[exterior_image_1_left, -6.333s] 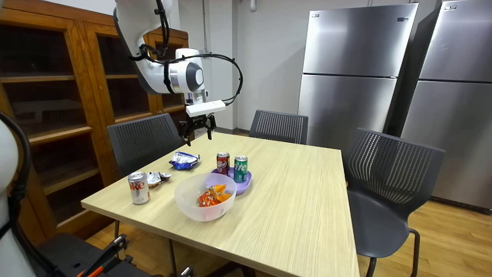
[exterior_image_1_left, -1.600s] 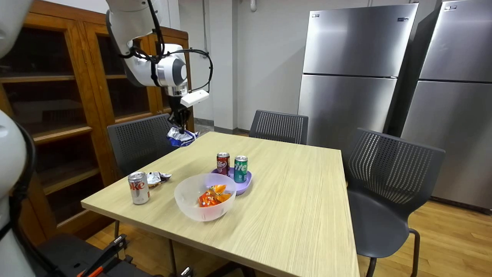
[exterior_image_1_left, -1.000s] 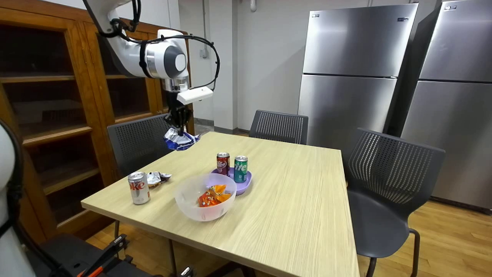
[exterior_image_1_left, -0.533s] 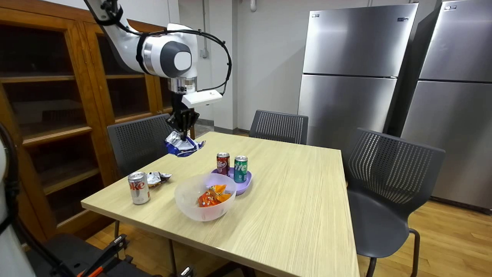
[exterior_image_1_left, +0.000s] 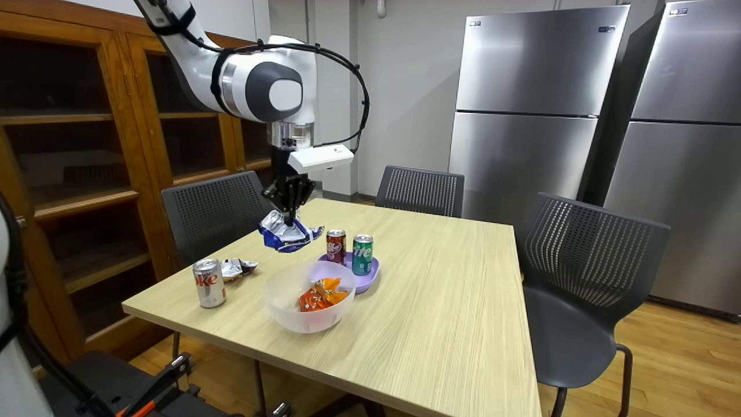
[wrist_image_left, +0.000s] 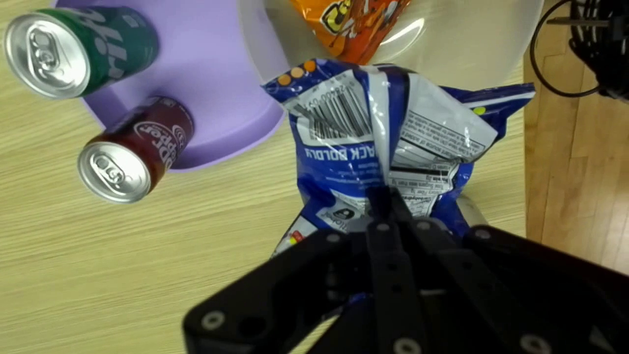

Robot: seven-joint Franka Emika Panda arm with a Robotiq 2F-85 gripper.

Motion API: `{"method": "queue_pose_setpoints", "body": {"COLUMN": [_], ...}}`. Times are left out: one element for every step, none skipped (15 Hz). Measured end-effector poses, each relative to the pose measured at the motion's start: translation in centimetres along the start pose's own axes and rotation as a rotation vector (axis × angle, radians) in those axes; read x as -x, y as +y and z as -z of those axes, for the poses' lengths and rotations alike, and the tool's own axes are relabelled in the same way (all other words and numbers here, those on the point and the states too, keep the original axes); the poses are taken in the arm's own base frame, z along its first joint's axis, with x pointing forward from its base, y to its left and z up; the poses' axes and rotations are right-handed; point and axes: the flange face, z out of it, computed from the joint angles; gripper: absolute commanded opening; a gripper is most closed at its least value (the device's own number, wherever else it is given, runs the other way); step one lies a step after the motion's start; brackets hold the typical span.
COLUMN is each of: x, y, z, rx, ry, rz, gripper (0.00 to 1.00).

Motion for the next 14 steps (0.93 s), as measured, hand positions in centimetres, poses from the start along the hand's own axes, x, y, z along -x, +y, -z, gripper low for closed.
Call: {"method": "queue_pose_setpoints", "body": {"x": [0.7,1.3,1.7,2.1,2.3,2.5,2.6,2.7,2.8,2.9,3.1,3.2,3.3,3.3], "y": [-0.1,-0.2,-0.3,-0.3,-0.4,-0.3,-0.3,-0.2,-0.1,-0.1,-0.1,0.0,0.1,0.2], "z": [-0.2,-0.3,-0.5,-0.7,-1.0,-1.3,-1.7,-2.2,-2.8,-3.5,-4.2,-4.9,-5.5,-6.2], "rx": [-0.003,-0.003,0.001,0.005,0.009,0.015,0.021,0.023,0.025,0.026,0.026,0.025,0.024,0.022], "ry": [-0.002,-0.004,-0.006,-0.007,-0.008,-0.009,-0.010,-0.011,-0.013,-0.015,-0.017,-0.019,-0.021,-0.022], "rz": [-0.004,-0.008,-0.013,-0.016,-0.020,-0.023,-0.025,-0.027,-0.029,-0.031,-0.033,-0.034,-0.036,-0.037], "gripper": [0.00,0.00,0.00,0.00,0.00,0.00,0.00,0.00,0.00,0.00,0.00,0.00,0.00,0.00]}}
